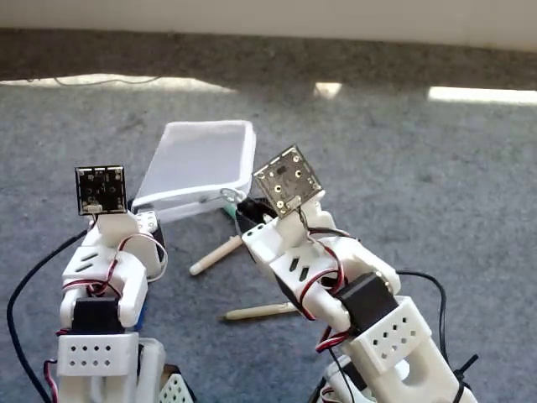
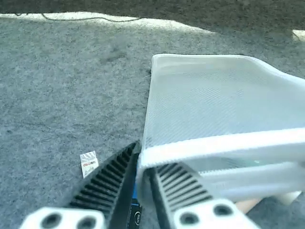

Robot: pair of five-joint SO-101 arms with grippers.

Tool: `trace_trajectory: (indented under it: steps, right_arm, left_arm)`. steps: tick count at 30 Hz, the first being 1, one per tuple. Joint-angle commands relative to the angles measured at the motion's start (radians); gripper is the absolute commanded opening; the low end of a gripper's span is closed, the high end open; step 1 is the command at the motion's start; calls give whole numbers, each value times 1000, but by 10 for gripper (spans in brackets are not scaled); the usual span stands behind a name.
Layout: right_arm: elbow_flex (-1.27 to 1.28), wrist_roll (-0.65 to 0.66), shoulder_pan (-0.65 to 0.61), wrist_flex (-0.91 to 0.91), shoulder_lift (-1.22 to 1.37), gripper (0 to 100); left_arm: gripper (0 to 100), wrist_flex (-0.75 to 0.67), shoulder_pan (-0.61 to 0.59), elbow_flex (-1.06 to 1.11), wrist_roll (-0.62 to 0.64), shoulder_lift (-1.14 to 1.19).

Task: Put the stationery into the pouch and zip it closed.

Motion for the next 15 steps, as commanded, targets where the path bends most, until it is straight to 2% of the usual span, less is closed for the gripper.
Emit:
trace_trajectory:
  steps: [1,4,9,15]
  right_arm:
    - [-22,0,31,-51,-35,5]
    - [-15,0,62,-81,-35,5]
    - [-15,0,71,-82,-35,5]
    - [-15,0,73,-82,-35,5]
  left_arm:
    - [7,-14,-67,-18,-9,-1]
    - [6,-11,-110,-48,-3,-1]
    - [6,80,-119,-102,-3,-1]
    - [6,89,-168,-108,6,-1]
